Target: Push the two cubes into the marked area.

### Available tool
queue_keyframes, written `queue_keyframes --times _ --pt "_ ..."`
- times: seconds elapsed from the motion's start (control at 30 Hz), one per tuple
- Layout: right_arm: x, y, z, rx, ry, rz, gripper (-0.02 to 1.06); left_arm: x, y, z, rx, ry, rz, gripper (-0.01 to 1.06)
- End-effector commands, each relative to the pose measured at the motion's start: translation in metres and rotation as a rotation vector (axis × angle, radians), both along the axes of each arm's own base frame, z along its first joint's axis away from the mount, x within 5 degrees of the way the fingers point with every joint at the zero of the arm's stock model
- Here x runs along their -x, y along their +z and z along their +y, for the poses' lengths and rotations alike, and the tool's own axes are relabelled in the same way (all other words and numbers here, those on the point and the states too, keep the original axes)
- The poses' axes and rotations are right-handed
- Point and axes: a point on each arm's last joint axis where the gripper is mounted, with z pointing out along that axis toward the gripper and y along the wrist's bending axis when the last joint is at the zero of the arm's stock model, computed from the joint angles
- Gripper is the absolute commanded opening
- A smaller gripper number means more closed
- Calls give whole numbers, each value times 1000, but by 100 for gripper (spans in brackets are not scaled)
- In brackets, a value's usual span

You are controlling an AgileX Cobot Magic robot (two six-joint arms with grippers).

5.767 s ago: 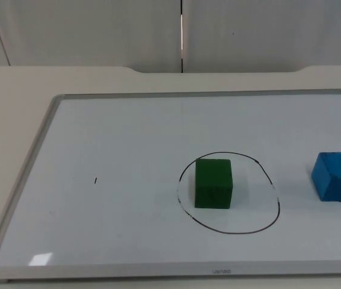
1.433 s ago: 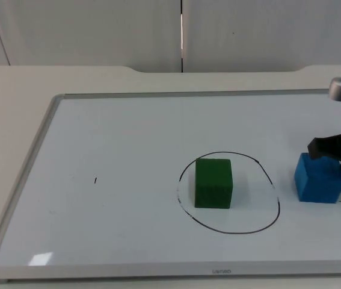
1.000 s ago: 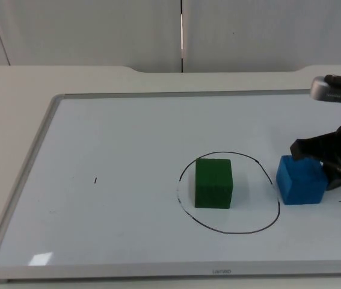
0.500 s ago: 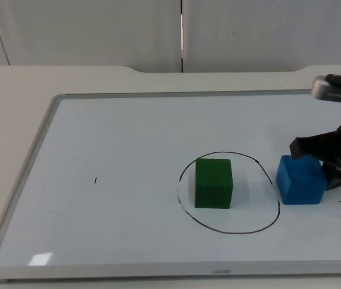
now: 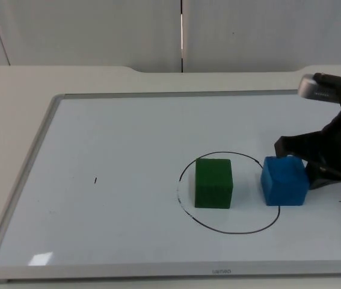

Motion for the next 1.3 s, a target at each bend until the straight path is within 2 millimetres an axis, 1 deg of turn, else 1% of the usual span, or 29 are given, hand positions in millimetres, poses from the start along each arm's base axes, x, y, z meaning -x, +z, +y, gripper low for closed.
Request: queue_keyframes --times 0.0,0.13,1.27 --pt "-1 2 6 -6 11 -25 0 -1 -1 0 6 10 -8 0" --pt "0 2 11 -8 24 -39 0 -1 -1 0 6 10 -8 0" --pt "1 2 12 -29 -11 -22 0 -1 -1 0 6 10 -8 0"
